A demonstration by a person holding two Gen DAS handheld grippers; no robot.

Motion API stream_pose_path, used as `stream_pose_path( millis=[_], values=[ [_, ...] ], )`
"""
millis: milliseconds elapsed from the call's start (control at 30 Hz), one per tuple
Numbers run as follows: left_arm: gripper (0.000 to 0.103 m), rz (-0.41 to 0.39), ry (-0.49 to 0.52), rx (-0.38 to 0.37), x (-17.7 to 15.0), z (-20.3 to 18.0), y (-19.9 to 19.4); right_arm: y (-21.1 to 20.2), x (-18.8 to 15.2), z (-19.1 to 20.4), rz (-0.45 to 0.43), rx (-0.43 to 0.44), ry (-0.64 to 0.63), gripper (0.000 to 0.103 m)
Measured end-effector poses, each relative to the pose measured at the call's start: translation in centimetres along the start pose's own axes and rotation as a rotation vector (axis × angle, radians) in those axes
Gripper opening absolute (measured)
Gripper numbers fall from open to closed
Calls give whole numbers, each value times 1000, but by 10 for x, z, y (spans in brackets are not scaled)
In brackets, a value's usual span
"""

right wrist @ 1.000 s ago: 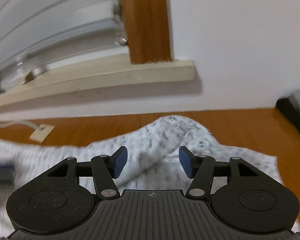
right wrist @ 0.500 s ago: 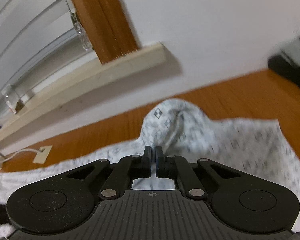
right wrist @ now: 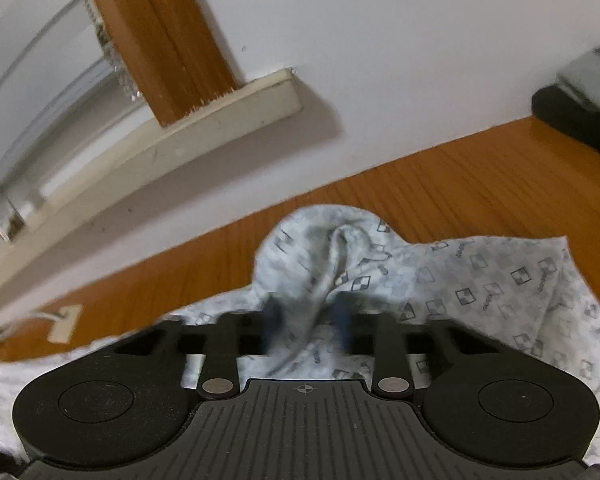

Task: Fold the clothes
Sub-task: 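Pinch the shirt fabric with the right gripper and lift it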

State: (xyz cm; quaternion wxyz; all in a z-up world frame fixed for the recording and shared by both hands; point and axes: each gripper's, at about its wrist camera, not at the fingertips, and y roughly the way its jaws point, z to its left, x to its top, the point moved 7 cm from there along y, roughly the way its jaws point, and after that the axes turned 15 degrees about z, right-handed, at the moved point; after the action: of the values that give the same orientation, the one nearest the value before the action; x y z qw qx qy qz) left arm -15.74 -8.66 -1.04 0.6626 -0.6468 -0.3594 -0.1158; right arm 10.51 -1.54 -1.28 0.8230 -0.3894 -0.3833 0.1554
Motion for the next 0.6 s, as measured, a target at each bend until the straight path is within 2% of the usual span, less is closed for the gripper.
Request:
stream_pose_path(
  millis=[133, 300, 333, 367, 400, 433, 467, 533, 600],
  values=[
    [0, -32, 7, -59, -6, -6, -29, -3, 1, -5, -14, 22, 30, 8],
    [1, -21, -12, 33, -3, 0, -22, 5, -1, -9, 14, 19, 43, 12],
    [6, -17, -14, 41, -1, 0, -20, 6, -2, -9, 14, 14, 39, 14],
    [21, -14, -7, 44, 1, -2, -17, 6, -3, -9, 12, 9, 33, 14],
    [31, -12, 4, 49, 4, -4, -14, 6, -3, -9, 8, 8, 29, 14],
    [49, -10, 16, 63, 6, -5, -10, 6, -4, -9, 3, 9, 25, 14],
    [53, -4, 33, 84, 7, -7, -4, 6, -4, -9, 1, 9, 23, 14],
    [52, 12, 69, 132, 10, -11, 6, 5, -4, -9, 1, 5, 22, 14],
    [45, 19, 100, 178, 10, -11, 13, 5, -2, -8, -2, 1, 14, 15]
  ],
)
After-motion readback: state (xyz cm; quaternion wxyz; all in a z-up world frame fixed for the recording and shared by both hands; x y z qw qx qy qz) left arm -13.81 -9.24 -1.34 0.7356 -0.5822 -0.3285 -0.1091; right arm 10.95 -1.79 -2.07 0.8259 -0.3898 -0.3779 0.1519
